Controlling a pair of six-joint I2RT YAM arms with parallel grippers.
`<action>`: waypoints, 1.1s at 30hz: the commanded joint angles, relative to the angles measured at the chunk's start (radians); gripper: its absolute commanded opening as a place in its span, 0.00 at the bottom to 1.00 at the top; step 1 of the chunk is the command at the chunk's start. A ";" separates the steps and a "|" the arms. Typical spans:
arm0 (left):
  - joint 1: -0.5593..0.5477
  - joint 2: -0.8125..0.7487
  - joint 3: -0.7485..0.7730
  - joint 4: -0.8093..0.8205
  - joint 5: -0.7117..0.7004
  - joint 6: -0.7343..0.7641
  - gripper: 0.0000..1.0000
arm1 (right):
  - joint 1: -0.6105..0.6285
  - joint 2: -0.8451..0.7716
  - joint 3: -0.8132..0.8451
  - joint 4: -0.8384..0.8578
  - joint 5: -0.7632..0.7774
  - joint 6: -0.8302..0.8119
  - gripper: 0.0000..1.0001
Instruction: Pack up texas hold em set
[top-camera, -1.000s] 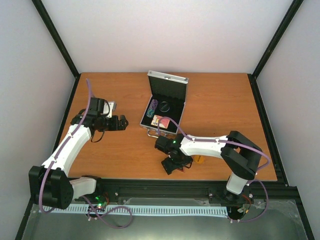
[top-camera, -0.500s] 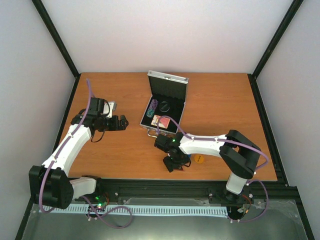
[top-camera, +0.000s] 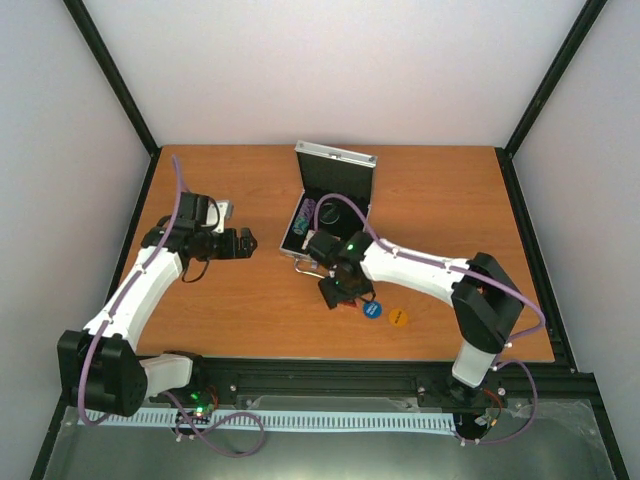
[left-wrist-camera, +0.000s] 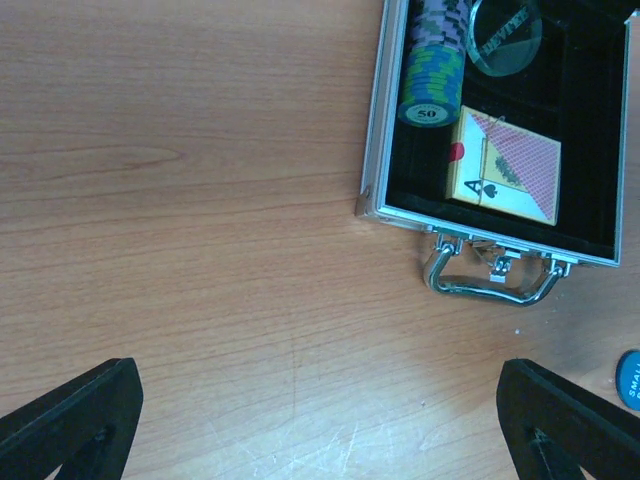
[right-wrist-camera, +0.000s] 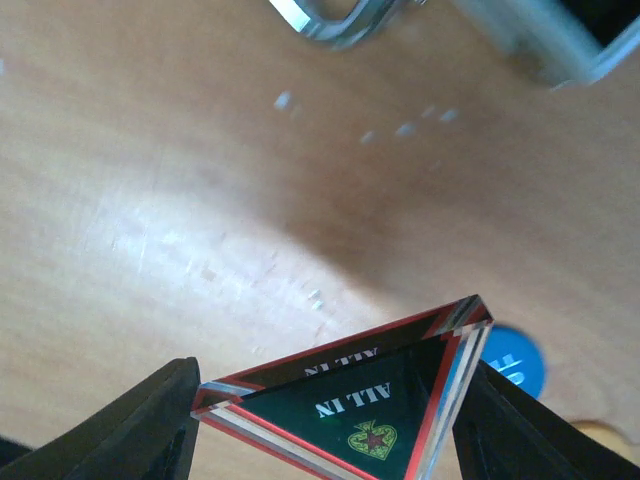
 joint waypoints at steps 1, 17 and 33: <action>0.005 -0.004 0.050 -0.003 0.016 -0.007 1.00 | -0.099 0.009 0.085 -0.024 0.005 -0.055 0.57; 0.005 -0.062 0.020 -0.027 0.008 0.008 1.00 | -0.313 0.440 0.654 0.013 -0.031 -0.221 0.52; 0.005 -0.041 0.008 -0.019 0.026 0.004 1.00 | -0.367 0.607 0.762 0.167 0.065 -0.278 0.52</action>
